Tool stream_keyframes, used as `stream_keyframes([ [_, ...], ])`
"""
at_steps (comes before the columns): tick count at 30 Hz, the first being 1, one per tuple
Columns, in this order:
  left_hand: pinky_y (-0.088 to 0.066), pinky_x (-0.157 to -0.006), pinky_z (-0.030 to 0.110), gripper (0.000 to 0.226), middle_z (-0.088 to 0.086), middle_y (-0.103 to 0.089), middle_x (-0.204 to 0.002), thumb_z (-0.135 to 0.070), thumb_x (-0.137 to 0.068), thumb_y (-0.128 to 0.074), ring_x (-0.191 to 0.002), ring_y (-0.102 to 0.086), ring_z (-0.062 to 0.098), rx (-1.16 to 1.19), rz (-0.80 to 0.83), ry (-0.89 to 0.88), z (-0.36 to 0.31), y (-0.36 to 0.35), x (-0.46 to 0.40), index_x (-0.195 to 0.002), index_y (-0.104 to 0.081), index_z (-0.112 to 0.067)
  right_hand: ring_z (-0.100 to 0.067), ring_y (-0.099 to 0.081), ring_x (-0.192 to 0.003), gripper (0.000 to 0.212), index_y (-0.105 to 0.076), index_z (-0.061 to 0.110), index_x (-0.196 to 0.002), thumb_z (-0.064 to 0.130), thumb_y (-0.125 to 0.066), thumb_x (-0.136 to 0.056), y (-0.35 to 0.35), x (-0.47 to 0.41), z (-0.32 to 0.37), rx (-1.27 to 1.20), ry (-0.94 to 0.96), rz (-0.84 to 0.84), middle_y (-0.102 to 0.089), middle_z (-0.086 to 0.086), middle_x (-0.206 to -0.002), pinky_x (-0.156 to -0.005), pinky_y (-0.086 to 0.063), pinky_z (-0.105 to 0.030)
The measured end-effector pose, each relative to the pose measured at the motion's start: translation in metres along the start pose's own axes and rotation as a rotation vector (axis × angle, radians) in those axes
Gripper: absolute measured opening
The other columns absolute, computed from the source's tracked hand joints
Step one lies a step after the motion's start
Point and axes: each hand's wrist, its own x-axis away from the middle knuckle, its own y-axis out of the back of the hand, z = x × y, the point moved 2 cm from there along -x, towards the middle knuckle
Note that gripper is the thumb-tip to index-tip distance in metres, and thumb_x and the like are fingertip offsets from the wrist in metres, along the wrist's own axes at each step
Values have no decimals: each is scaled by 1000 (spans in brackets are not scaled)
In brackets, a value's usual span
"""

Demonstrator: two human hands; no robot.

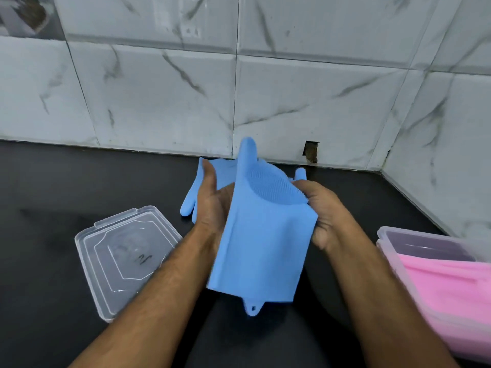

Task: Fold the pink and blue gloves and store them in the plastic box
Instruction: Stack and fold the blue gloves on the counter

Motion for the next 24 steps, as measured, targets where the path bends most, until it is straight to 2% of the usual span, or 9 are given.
stream_keyframes([
  [3,-64,-74,39,65,18,-79,-101,-64,-92,-58,-90,-79,32,-149,-96,112,7,-2,-2,-99,-83,-5,-28,-73,-86,16,-59,17,-108,12,-59,-93,8,0,4,408,174,-283,-72,-16,-108,-79,-60,-52],
  [6,-64,-69,40,34,19,-79,-103,-26,-95,-68,-84,-79,33,-363,-212,236,15,2,-6,-119,-74,-2,-25,-67,-75,12,-52,18,-101,17,-56,-90,11,2,6,717,265,-364,-69,-10,-95,-61,-55,-43],
  [9,-62,-58,34,32,16,-78,-90,1,-91,-63,-71,-77,28,-735,-363,227,21,5,-9,-123,-63,5,-17,-58,-69,17,-45,18,-106,12,-49,-90,11,5,6,1169,218,-365,-64,-6,-91,-52,-40,-29],
  [12,-62,-88,51,49,19,-67,-119,-3,-78,-72,-104,-71,36,-941,-498,250,33,9,-7,-123,-53,-5,-25,-58,-86,34,-37,11,-128,7,-45,-95,12,4,-1,1376,-4,-324,-62,-15,-111,-69,-43,-34],
  [14,-62,-88,52,55,17,-63,-123,-3,-75,-73,-108,-68,35,-909,-528,222,39,10,-7,-125,-50,-8,-29,-57,-91,39,-34,8,-135,8,-44,-98,13,2,-3,1399,-24,-339,-62,-18,-118,-74,-43,-36],
  [16,-63,-72,42,57,15,-61,-124,1,-81,-71,-103,-68,31,-816,-548,176,41,11,-11,-132,-46,-9,-29,-58,-93,38,-33,7,-136,10,-44,-100,13,2,-3,1368,-3,-335,-62,-19,-120,-74,-44,-36],
  [18,-60,-60,34,56,15,-62,-124,4,-88,-64,-97,-69,30,-723,-571,124,40,11,-13,-137,-43,-11,-28,-59,-101,45,-30,7,-143,24,-47,-104,14,1,-3,1228,-21,-320,-60,-18,-129,-77,-47,-36],
  [21,-63,-63,39,47,20,-64,-126,8,-94,-53,-99,-71,35,-602,-574,83,42,12,-15,-136,-45,-10,-25,-56,-108,74,-19,11,-155,51,-51,-101,15,3,-3,987,-104,-279,-51,-11,-143,-82,-50,-37],
  [24,-64,-61,39,46,18,-64,-123,8,-93,-52,-100,-72,35,-550,-552,76,47,10,-14,-134,-45,-11,-21,-58,-94,66,-23,14,-151,37,-58,-100,13,3,-1,1059,-24,-269,-55,-10,-126,-84,-54,-40],
])
